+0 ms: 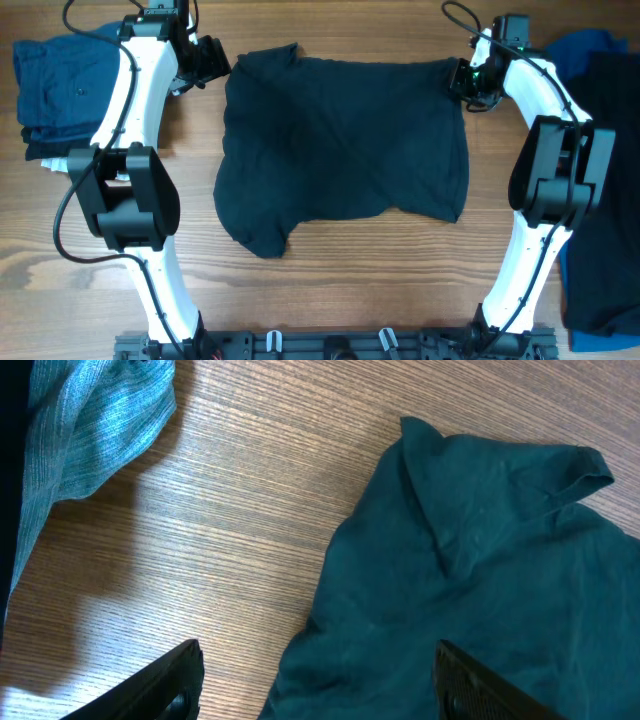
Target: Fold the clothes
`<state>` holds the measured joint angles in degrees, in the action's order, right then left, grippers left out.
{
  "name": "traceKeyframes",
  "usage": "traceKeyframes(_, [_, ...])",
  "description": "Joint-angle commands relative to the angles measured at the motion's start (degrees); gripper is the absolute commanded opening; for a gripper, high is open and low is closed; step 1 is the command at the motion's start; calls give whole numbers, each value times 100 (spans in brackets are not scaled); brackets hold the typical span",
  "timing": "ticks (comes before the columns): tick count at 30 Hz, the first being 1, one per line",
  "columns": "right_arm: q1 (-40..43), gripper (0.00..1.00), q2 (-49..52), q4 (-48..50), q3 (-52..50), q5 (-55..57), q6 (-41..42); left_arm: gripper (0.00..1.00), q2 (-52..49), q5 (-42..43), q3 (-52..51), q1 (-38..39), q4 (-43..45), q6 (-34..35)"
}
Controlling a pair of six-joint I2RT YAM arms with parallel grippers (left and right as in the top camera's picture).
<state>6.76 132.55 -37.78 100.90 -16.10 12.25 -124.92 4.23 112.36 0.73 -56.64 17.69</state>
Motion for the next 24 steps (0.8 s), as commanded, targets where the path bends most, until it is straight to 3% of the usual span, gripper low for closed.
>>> traceKeyframes(1, [129, 33, 374, -35, -33, 205, 125, 73, -83, 46, -39, -26, 2, -98])
traceKeyframes(3, [129, 9, 374, 7, -33, 184, 140, 73, -83, 46, -39, -26, 0, -98])
traceKeyframes(4, [131, 4, 374, 22, -33, 155, 133, 73, -83, 46, -39, -26, 0, -98])
traceKeyframes(8, [131, 4, 374, 31, -33, 144, 122, 73, -83, 46, -39, -26, 0, -98])
traceKeyframes(12, [131, 21, 330, 44, -24, -173, -133, 73, -83, 46, -39, -26, -15, -98])
traceKeyframes(14, [131, 24, 317, -35, -24, -372, -173, 74, -83, 44, -39, -26, -15, -98])
traceKeyframes(17, [129, 25, 321, -63, -26, -374, -175, 74, -83, 46, -39, -26, -15, -96])
traceKeyframes(21, [129, 13, 319, 70, -26, -671, -179, 74, -83, 46, -39, -26, -15, -98])
traceKeyframes(24, [131, 13, 297, 160, 0, -944, -179, 74, -83, 46, -39, -26, -15, -98])
